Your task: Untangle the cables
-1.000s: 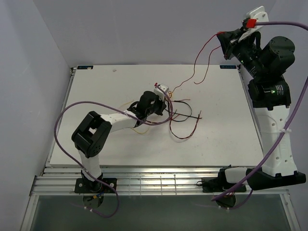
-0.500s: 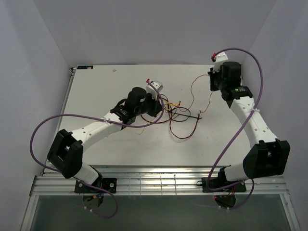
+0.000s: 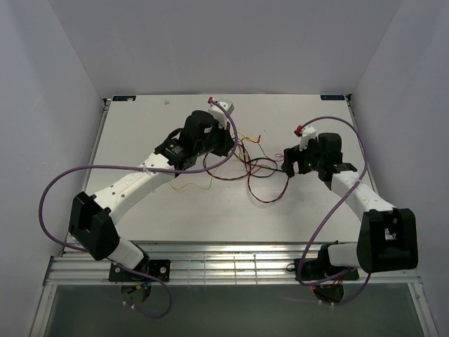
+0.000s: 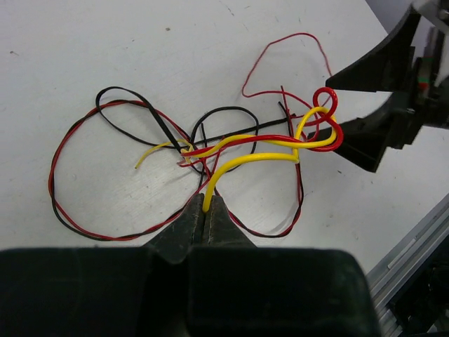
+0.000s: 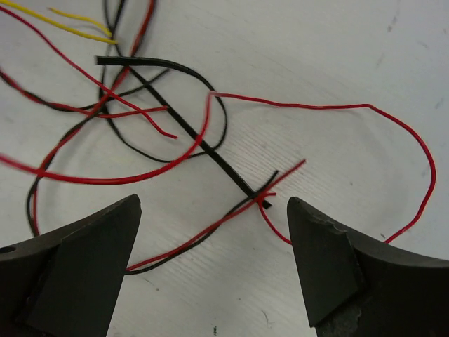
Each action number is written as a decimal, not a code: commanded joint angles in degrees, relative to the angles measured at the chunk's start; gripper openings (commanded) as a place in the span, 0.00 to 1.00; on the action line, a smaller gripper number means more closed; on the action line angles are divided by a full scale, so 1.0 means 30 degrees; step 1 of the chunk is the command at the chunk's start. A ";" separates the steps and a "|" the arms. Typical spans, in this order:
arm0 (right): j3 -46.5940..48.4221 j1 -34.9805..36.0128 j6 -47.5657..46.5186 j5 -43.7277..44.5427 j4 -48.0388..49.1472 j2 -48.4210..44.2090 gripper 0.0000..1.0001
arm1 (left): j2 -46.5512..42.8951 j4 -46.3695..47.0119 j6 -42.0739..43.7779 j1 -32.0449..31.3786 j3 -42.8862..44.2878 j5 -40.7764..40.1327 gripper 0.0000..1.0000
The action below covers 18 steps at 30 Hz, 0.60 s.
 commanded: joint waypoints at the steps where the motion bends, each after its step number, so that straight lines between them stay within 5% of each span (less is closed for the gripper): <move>1: -0.1383 0.0105 -0.2117 -0.6030 0.4721 -0.2252 0.90 | -0.0447 -0.1496 -0.0454 0.0028 0.1175 -0.0803 0.00; 12: -0.2004 0.0951 -0.4373 -1.0933 0.5869 -0.5184 0.90 | -0.0241 -0.1849 -0.0630 0.0028 0.1733 -0.0657 0.00; 18: -0.0629 0.2532 -0.4346 -1.0000 0.7099 -0.3929 0.90 | -0.0475 -0.1762 -0.0601 0.0028 0.1704 -0.0218 0.00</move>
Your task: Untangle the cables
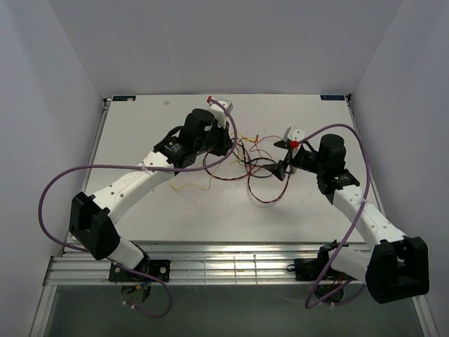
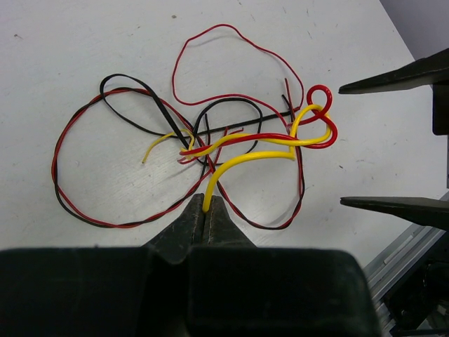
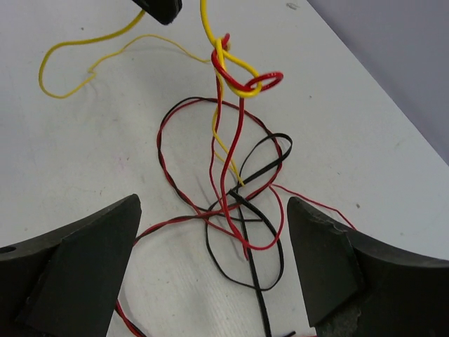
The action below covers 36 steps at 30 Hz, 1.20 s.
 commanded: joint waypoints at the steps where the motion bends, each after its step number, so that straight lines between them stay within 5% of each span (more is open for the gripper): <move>1: 0.1747 0.0932 -0.0397 0.0025 0.1671 0.1455 0.90 | -0.0578 0.0104 -0.0120 0.0028 0.0735 0.0220 0.00; 9: 0.2865 0.2984 0.1680 0.2309 0.5765 0.5821 0.96 | -0.0987 0.0133 -0.0266 0.0028 0.0325 0.0278 0.00; 11: 0.3097 0.3102 0.2033 0.2576 0.6416 0.6411 0.66 | -0.1220 0.0162 -0.0295 0.0028 0.0266 0.0307 0.00; 12: 0.3099 0.3132 0.2326 0.3274 0.7057 0.6646 0.44 | -0.1309 0.0221 -0.0267 0.0028 0.0121 0.0162 0.00; 13: 0.3099 0.3132 0.2677 0.3629 0.7296 0.6851 0.10 | -0.1426 0.0221 -0.0266 0.0028 0.0061 0.0045 0.00; 22: 0.2572 0.1817 0.3939 1.3090 0.6246 0.4980 0.08 | -0.2101 -0.0716 -0.1027 0.0816 0.0177 -0.4231 0.00; 29: 0.2688 -0.3598 0.5844 1.4206 0.3700 0.3281 0.08 | -0.3271 0.0250 -0.1176 0.5149 0.0119 -0.4084 0.00; 32: 0.3244 -0.4829 0.5493 1.5731 0.2905 0.2694 0.08 | -0.3681 0.0396 -0.1028 0.6292 0.0324 -0.4118 0.00; 36: 0.3976 -0.5188 0.5463 1.3984 0.2523 0.2283 0.08 | -0.3801 0.0806 -0.0385 0.6707 0.0529 -0.3444 0.00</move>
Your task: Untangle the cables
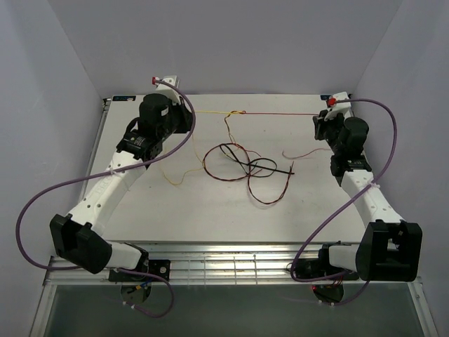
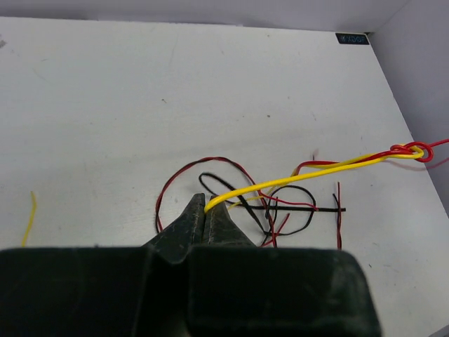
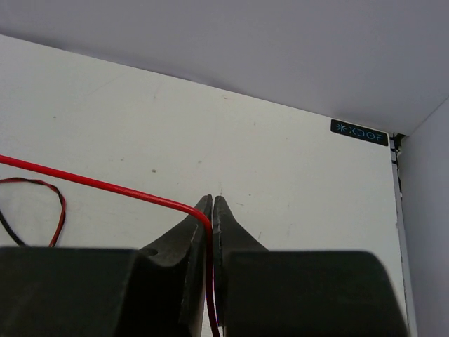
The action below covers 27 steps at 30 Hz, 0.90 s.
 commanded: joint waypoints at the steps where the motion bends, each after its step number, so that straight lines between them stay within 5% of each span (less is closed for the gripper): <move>1: 0.1500 -0.1320 0.0195 0.2137 -0.0762 -0.0508 0.08 | -0.1323 0.0086 0.0956 0.1294 0.0922 -0.1697 0.00; 9: 0.4510 -0.1320 0.1309 -0.1667 -0.1085 -0.0391 0.08 | 0.1486 -0.1611 0.0695 0.1353 0.2008 0.0443 0.00; 13: 0.7816 -0.1261 0.1690 -0.4395 -0.2460 0.0107 0.08 | 0.2775 -0.1556 0.0317 0.1266 0.1365 0.5446 0.00; 15: 0.9083 -0.1086 0.1778 -0.5972 -0.3455 0.0370 0.08 | 0.3362 -0.1380 0.0196 0.0361 0.1012 0.7708 0.00; 20: 1.1373 0.1105 0.0814 -0.7212 -0.5625 0.0693 0.08 | 0.5878 -0.2053 0.1134 -0.3824 0.2034 0.8382 0.00; 27: 1.3952 0.2576 0.0460 -0.5374 -0.9080 0.3061 0.08 | 0.6064 -0.2317 0.2741 -0.6642 0.3764 1.2163 0.00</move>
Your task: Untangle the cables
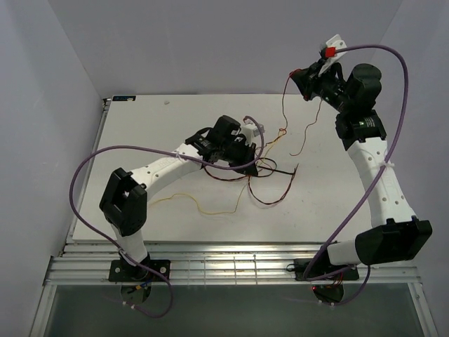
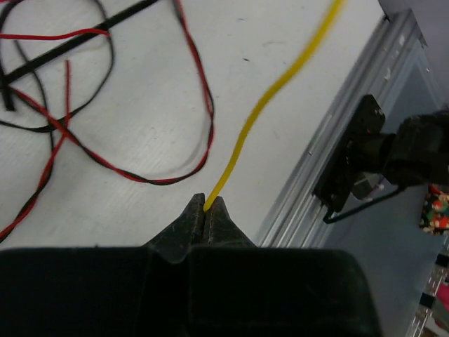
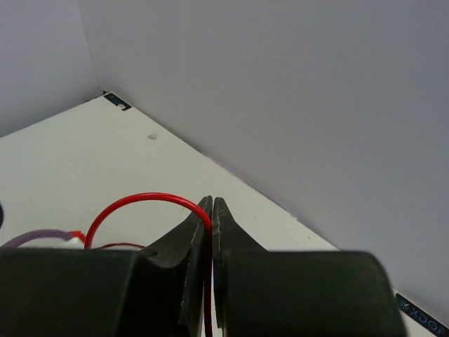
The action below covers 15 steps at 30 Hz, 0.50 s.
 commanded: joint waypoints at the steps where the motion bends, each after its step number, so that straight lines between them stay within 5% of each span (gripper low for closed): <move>1: 0.1210 0.0296 -0.0261 0.1443 -0.2649 0.1456 0.08 | -0.1989 0.0073 0.1658 -0.1012 0.1557 0.3114 0.00; 9: 0.0831 0.0122 -0.0818 0.7185 -0.4644 0.3330 0.08 | -0.7698 0.3671 0.1485 -0.1513 -0.1019 0.4559 0.00; 15: 0.0536 -0.0435 -0.0934 0.6840 -0.4877 0.2605 0.08 | -1.1685 0.3795 0.0518 -0.1396 0.0322 -0.3421 0.00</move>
